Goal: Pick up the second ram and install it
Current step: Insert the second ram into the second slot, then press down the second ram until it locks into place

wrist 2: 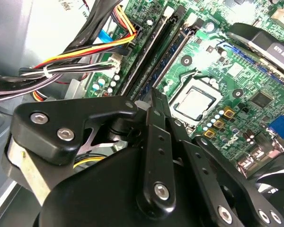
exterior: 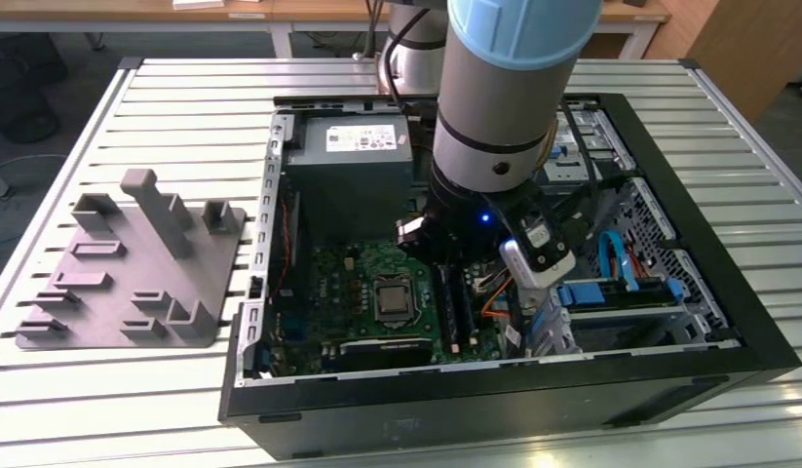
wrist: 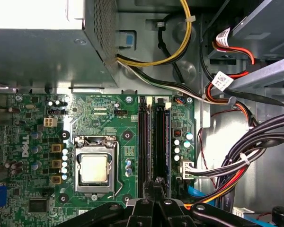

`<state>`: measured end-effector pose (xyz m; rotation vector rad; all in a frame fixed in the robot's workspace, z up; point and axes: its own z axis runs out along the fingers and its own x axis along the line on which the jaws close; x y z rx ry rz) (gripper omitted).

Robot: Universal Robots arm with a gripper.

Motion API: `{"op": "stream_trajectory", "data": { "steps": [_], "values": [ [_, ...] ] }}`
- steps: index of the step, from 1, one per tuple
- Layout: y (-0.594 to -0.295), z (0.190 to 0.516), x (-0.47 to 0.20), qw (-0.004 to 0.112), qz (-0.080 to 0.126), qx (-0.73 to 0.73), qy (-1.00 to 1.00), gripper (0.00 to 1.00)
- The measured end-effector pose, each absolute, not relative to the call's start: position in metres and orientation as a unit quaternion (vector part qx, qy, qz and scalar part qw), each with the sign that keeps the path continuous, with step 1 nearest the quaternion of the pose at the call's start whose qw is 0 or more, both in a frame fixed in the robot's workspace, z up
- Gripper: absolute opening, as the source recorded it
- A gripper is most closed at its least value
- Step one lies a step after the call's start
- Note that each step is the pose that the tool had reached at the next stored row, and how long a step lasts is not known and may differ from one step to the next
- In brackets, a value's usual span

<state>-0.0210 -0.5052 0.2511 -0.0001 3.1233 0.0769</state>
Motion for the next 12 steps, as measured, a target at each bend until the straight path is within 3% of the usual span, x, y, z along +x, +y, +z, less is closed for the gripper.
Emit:
{"op": "stream_trajectory", "data": {
  "steps": [7, 12],
  "values": [
    [-0.505, 0.251, -0.021, 0.009, 0.025, 0.0, 1.0, 0.1],
    [-0.486, 0.249, -0.021, 0.009, 0.025, 0.0, 1.0, 0.1]
  ]
}}
